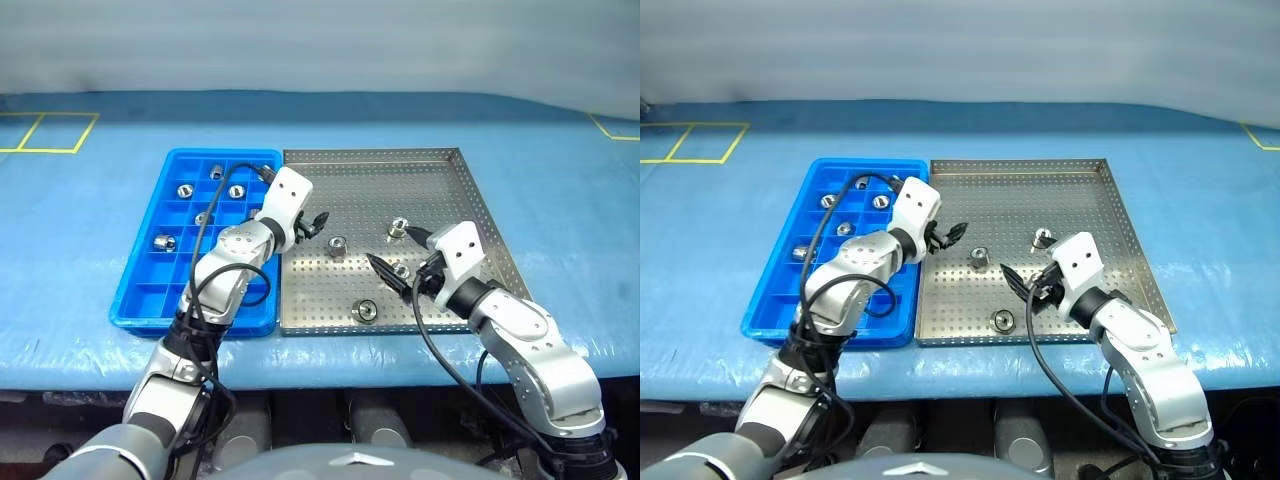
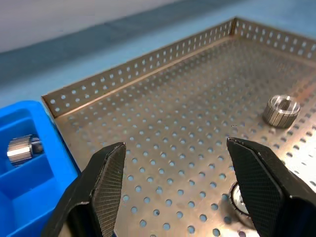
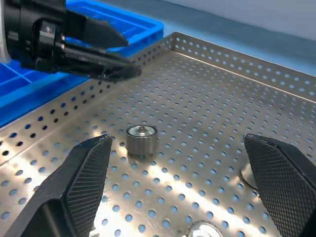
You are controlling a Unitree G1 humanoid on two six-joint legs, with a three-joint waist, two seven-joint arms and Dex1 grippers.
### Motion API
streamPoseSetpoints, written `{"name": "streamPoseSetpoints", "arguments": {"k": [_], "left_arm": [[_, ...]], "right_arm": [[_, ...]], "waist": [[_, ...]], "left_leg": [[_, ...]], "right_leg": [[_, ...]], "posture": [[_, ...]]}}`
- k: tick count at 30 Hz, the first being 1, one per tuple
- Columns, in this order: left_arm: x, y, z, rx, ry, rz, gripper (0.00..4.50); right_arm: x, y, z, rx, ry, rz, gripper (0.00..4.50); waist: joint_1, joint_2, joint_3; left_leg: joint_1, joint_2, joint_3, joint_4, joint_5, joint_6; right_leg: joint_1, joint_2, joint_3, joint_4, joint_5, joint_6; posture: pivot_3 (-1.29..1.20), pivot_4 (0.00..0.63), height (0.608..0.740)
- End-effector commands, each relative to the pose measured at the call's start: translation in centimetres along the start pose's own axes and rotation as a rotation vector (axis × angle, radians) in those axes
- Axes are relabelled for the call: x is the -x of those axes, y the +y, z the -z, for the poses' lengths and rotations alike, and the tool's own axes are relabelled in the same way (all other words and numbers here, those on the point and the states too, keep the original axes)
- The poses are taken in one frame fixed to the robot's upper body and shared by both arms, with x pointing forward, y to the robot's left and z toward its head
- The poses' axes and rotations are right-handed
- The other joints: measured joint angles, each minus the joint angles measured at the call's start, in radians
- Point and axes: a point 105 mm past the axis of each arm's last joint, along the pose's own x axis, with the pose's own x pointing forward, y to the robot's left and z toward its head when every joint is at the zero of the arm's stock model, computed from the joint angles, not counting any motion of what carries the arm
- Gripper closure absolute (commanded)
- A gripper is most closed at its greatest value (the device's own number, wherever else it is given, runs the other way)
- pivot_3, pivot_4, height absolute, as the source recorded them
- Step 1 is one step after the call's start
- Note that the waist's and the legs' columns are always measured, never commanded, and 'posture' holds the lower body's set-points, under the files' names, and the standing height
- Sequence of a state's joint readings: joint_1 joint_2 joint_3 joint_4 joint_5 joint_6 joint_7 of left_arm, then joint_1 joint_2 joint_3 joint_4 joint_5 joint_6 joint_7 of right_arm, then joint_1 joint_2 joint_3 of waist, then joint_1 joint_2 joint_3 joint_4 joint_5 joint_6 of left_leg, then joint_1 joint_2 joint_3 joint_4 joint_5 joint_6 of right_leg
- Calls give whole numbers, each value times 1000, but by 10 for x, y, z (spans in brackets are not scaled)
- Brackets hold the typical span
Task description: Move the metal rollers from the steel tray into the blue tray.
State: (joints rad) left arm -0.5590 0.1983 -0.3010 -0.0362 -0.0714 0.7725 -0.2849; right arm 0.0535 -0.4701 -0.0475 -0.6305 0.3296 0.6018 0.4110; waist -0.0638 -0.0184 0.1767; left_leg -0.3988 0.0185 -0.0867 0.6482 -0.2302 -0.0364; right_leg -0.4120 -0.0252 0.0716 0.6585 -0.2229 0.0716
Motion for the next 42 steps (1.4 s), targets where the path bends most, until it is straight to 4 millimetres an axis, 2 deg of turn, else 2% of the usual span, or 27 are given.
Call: {"name": "streamPoseSetpoints", "arguments": {"k": [1, 9, 18, 21, 25, 30, 33, 37, 40, 42], "left_arm": [[-10, -9, -7, -55, -16, 26, 951], [-20, -28, -3, 58, -35, 104, 951], [-33, -38, 29, 69, 121, 114, 951], [-33, -40, 32, 72, 136, 124, 1792], [-32, -39, 31, 102, 136, 121, 3125], [-31, -40, 24, 113, 100, 136, 3222], [-28, -32, 10, 136, 27, 109, 3222], [-12, -6, -22, 185, -134, 32, 3222], [15, 19, -39, 243, -222, -18, 3222], [37, 36, -38, 216, -219, -77, 3222]], "right_arm": [[7, -1, -16, 38, -57, 26, 0], [9, 0, -20, 24, -84, 42, 0], [7, 1, -21, 30, -89, 48, 0], [7, 0, -21, 31, -89, 50, 0], [6, 0, -21, 34, -88, 53, 0], [4, 0, -21, 33, -87, 50, 0], [3, 2, -20, 30, -86, 44, 0], [1, 4, -20, 23, -88, 27, 0], [-3, 9, -20, 19, -89, 3, 0], [-7, 13, -20, 14, -89, -22, 0]], "waist": [[-7, 0, 0], [-21, 0, 0], [-28, 0, 0], [-34, 0, 0], [-34, 0, 0], [-34, 1, 0], [-34, 0, 0], [-33, 0, 0], [-32, 0, 0], [-34, 1, 0]], "left_leg": [[0, 0, 0, 0, 0, 0], [0, 0, 0, -1, 0, 0], [1, 0, 0, 0, 0, 0], [2, 0, 1, 0, 0, 0], [2, 0, 1, -1, 0, 0], [2, 0, 1, -1, 0, 0], [2, 0, 1, -1, 0, 0], [0, 0, 1, -1, 0, 0], [0, 0, 1, -1, 0, 0], [0, 1, 1, -1, 0, 0]], "right_leg": [[0, 0, 0, 0, 1, 3], [-1, 0, 0, 0, 1, 3], [0, 0, 0, 0, 1, 3], [1, 0, 1, 0, 1, 3], [1, 0, 1, 0, 1, 3], [1, 0, 1, 0, 2, 3], [1, 0, 1, 0, 2, 3], [-2, 0, 1, 0, 2, 3], [-2, 0, 1, 0, 2, 3], [-2, 0, 1, 0, 2, 3]], "posture": [[-122, 150, 740], [-146, 150, 740], [-148, 150, 740], [-147, 150, 740], [-146, 150, 740], [-142, 150, 740], [-141, 150, 740], [-129, 150, 740], [-109, 150, 740], [-88, 150, 740]]}}
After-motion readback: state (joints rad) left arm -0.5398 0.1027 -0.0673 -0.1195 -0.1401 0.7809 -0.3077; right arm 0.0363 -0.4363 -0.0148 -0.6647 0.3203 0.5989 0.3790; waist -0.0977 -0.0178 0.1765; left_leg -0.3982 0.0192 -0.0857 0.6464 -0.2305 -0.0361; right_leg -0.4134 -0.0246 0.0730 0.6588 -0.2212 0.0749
